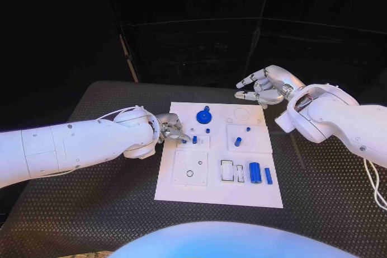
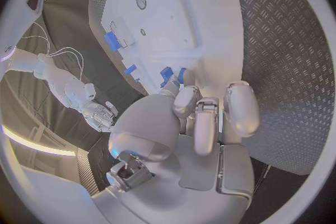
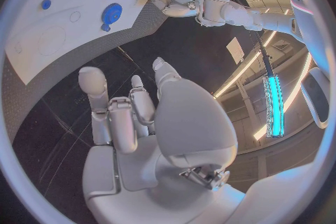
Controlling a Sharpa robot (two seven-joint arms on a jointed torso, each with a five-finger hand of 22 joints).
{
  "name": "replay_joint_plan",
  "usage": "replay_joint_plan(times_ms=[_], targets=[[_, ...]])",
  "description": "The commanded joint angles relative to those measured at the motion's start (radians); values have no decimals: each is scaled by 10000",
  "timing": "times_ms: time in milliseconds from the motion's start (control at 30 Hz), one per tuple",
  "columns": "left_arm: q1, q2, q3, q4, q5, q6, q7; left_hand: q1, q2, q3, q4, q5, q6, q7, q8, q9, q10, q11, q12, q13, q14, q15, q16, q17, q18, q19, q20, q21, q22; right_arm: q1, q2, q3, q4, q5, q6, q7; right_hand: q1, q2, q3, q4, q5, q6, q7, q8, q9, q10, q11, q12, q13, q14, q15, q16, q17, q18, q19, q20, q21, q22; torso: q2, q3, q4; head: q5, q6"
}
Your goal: Assemble the parts on the task board
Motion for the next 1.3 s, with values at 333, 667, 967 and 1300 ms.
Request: replay_joint_plan(times_ms=[333, 667, 967, 1300], targets=[[-21, 156, -22, -201, 15, 533, -199, -218, -178, 1238, -1052, 29, 78, -64, 9, 34, 60, -58, -5, 63, 1037, -83, 31, 2635, -39, 12, -25, -15, -15, 16, -3, 5, 34, 19, 44, 84, 18, 72, -34, 7, 69, 13, 9, 55, -1, -11, -37, -29, 6, 682, -63, -55, 1077, 123, -52, 9, -62, -13, 8, 8, -8, -32, -20], [-20, 253, -22, -401, 80, 535, -208, -407, -281, 1293, -998, 28, 103, -70, 29, 57, 48, -61, -24, 38, 1037, -88, 31, 2635, -37, 7, -29, -26, -19, 16, -4, 5, 32, 19, 42, 90, 18, 72, -34, 7, 69, 13, 9, 55, -1, -11, -37, -29, 6, 682, -63, -55, 1077, 123, -52, 9, -62, -13, -6, 0, -1, -59, -28], [-20, 122, -18, -322, 203, 473, -209, -1891, -1062, 664, -203, 27, 295, -95, 164, 153, 70, -73, -2, 34, 1037, -107, 31, 2635, -27, -3, -44, -62, -42, 16, -4, 5, 23, 19, 40, 98, 32, 85, -53, 21, 71, 9, 7, 71, -3, -12, -38, -29, 3, 681, -65, -62, 1067, 126, -56, 6, -76, -34, -1, -2, 11, -66, -5], [-16, -82, 0, -133, 264, 248, -106, -2615, -1314, 362, 341, 27, 277, -84, 245, 246, 25, -71, -38, -43, 1037, -121, 31, 2635, -15, -26, -61, -113, -88, 14, 10, 5, 6, 19, 32, 110, 28, 83, -62, 27, 70, 4, 8, 72, -4, -17, -38, -34, -4, 679, -65, -67, 1057, 127, -60, 6, -82, -43, -1, -8, -1, -57, 36]])
